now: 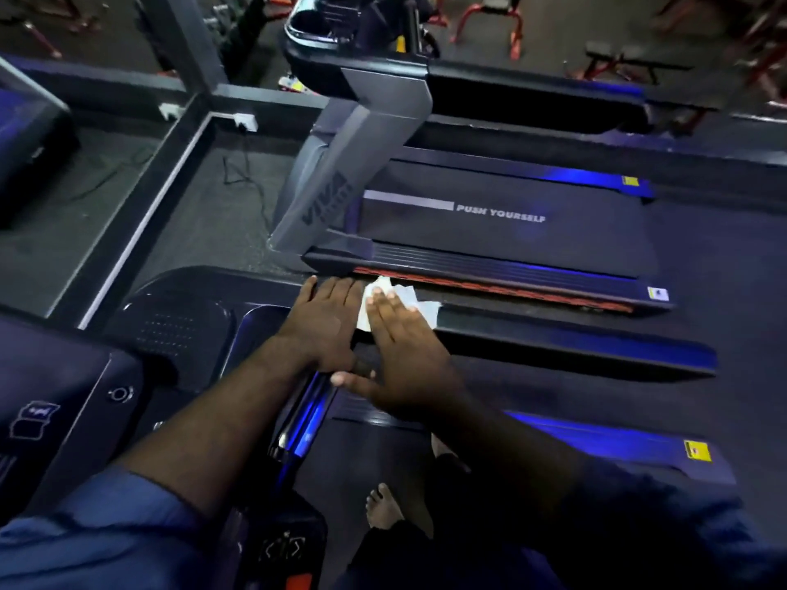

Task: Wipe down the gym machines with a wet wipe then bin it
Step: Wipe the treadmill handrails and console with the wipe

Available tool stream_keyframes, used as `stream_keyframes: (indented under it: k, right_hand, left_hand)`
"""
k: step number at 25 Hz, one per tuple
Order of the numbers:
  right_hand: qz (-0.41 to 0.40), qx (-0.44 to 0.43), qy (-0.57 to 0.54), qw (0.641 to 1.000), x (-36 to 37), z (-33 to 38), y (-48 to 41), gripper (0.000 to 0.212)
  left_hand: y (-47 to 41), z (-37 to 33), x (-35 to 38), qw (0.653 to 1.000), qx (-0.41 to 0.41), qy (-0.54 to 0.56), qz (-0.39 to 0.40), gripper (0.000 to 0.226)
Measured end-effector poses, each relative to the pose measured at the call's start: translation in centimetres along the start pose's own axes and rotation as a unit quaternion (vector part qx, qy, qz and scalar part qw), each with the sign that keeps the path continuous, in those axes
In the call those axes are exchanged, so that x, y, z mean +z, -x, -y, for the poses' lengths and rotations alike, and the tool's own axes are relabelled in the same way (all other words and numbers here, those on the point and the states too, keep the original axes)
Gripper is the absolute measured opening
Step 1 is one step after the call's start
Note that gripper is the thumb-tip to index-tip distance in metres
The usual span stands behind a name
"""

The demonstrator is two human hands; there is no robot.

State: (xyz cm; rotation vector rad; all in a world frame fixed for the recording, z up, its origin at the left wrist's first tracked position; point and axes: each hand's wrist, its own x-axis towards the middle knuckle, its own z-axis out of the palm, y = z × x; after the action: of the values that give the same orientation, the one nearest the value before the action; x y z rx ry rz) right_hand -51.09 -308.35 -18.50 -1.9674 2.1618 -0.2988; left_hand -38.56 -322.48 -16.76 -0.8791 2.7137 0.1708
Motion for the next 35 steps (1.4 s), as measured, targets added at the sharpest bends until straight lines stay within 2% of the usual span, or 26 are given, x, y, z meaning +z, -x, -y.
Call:
stream_keyframes:
  k: [3,6,8,9,10,13,15,16,18,21,23,25,28,29,33,35]
  right_hand:
    - [0.002,0.027,0.026,0.999,-0.9,-3.6,4.3,0.121]
    - [-0.023,0.153,0.072,0.985,-3.0,-10.4,10.0,0.121]
    - [-0.055,0.248,0.064,0.965,-3.6,-11.3,9.2,0.122]
    - [-0.063,0.266,0.058,0.960,-3.2,-10.3,7.4,0.124]
    - [-0.062,0.252,0.043,0.965,-2.7,-8.7,5.6,0.125]
    - [-0.012,0.121,0.013,0.993,-1.5,-5.1,4.8,0.125]
    - [0.017,0.093,0.028,0.995,-2.5,-7.6,8.4,0.123]
    - [0.016,0.109,0.040,0.993,-3.1,-10.4,10.8,0.122]
    - [-0.015,0.199,0.070,0.977,-4.8,-15.7,14.8,0.121]
    - [-0.060,0.323,0.060,0.943,-6.3,-18.7,13.9,0.123]
    - [-0.068,0.305,0.040,0.949,-4.9,-15.7,10.5,0.124]
    - [-0.073,0.216,0.013,0.974,-3.0,-12.3,9.6,0.124]
    - [-0.062,0.140,0.022,0.988,-3.5,-14.9,14.1,0.119]
    - [-0.075,0.154,0.038,0.984,-3.9,-17.7,16.1,0.118]
    - [-0.100,0.353,0.026,0.930,-7.0,-26.3,19.6,0.116]
    - [-0.108,0.347,0.002,0.932,-6.8,-25.5,17.7,0.119]
  left_hand:
    - [-0.7,-0.5,-0.5,1.000,-0.006,-0.020,-0.003,0.138]
    - [-1.6,-1.3,-0.3,0.999,0.037,-0.031,-0.025,0.134]
    - [-1.7,-2.2,0.1,0.996,0.066,-0.038,-0.041,0.134]
    - [-1.8,-2.7,0.3,0.995,0.076,-0.041,-0.052,0.133]
    - [-1.9,-3.2,0.5,0.994,0.084,-0.043,-0.063,0.131]
    - [-2.5,-4.3,0.4,0.991,0.107,-0.047,-0.063,0.126]
    - [-3.1,-5.0,0.0,0.991,0.112,-0.036,-0.060,0.123]
    - [-3.5,-5.6,-0.2,0.991,0.117,-0.035,-0.055,0.121]
    - [-4.2,-6.8,-0.4,0.991,0.122,-0.030,-0.045,0.113]
    - [-5.7,-9.5,-1.3,0.989,0.148,-0.014,-0.016,0.101]
    - [-6.6,-11.4,-1.8,0.987,0.161,-0.004,-0.010,0.095]
    - [-7.1,-12.8,-1.9,0.986,0.168,0.007,-0.008,0.090]
    - [-7.7,-14.4,-1.9,0.987,0.162,0.006,0.005,0.093]
    - [-8.0,-14.9,-1.8,0.987,0.162,0.004,0.008,0.096]
    - [-8.7,-17.4,-2.0,0.988,0.154,0.014,0.018,0.096]
    - [-9.6,-20.3,-2.6,0.988,0.151,0.028,0.025,0.095]
